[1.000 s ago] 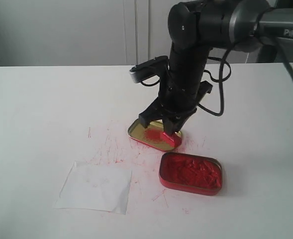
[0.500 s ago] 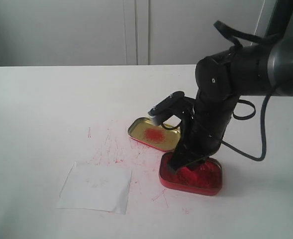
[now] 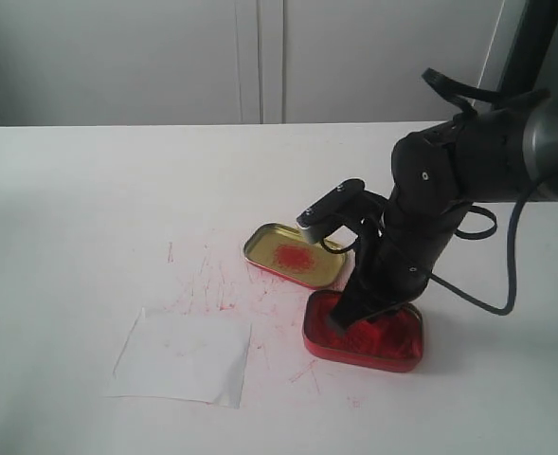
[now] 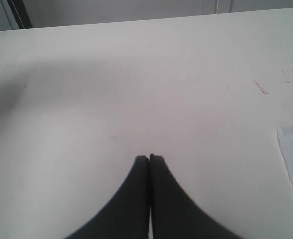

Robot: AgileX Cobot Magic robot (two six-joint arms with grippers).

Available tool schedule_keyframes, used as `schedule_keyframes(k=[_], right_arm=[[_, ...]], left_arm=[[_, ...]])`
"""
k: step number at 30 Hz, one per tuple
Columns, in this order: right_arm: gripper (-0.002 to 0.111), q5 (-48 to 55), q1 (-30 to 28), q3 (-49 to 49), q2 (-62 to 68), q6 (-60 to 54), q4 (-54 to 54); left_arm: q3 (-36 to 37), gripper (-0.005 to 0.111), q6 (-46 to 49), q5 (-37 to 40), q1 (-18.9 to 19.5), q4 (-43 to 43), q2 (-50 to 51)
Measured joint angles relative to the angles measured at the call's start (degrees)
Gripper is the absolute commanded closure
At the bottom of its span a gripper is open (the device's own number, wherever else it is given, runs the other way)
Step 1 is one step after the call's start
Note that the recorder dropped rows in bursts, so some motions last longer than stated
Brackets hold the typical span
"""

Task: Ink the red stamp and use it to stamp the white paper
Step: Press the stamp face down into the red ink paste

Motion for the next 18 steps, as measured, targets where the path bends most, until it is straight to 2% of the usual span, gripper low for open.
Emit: schedule_keyframes(k=[18], right_arm=[[0.108,-0.9,0.0,-0.5,3.2,0.0,0.4]], left_arm=[[0.0,0.107,0.0,0.0,0.0,0.0,0.0]])
